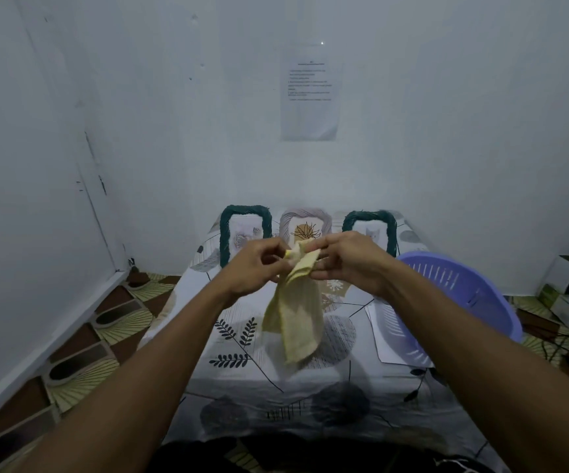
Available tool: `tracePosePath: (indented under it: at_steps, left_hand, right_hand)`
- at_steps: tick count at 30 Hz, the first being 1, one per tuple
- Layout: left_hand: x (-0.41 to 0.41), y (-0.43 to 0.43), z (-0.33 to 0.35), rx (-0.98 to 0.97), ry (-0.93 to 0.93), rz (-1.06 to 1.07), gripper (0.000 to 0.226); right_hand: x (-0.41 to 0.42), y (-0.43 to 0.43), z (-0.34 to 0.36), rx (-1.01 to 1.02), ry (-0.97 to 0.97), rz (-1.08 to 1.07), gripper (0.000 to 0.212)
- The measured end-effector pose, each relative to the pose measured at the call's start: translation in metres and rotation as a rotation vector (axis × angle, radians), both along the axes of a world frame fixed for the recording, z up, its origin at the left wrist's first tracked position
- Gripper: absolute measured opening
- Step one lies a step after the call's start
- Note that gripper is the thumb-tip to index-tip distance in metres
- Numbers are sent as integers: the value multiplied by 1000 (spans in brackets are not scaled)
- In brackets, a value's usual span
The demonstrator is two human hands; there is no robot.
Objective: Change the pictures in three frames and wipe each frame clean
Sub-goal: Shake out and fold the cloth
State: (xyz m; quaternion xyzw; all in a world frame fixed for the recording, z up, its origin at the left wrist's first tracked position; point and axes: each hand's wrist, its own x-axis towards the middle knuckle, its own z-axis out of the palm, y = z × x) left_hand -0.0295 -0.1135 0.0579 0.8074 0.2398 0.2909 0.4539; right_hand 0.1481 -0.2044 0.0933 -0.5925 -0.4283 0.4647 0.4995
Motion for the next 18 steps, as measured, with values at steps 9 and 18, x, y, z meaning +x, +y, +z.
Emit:
tracePosePath:
  at_steps: [9,18]
  left_hand:
    - [3,-9,-2,-65,-143,0,9]
    - [3,-13,0,-11,-170,58,5]
  right_hand:
    - [4,3,-12,228,-802,-68,13]
    - [-3,7,-22,155,-870,-117,38]
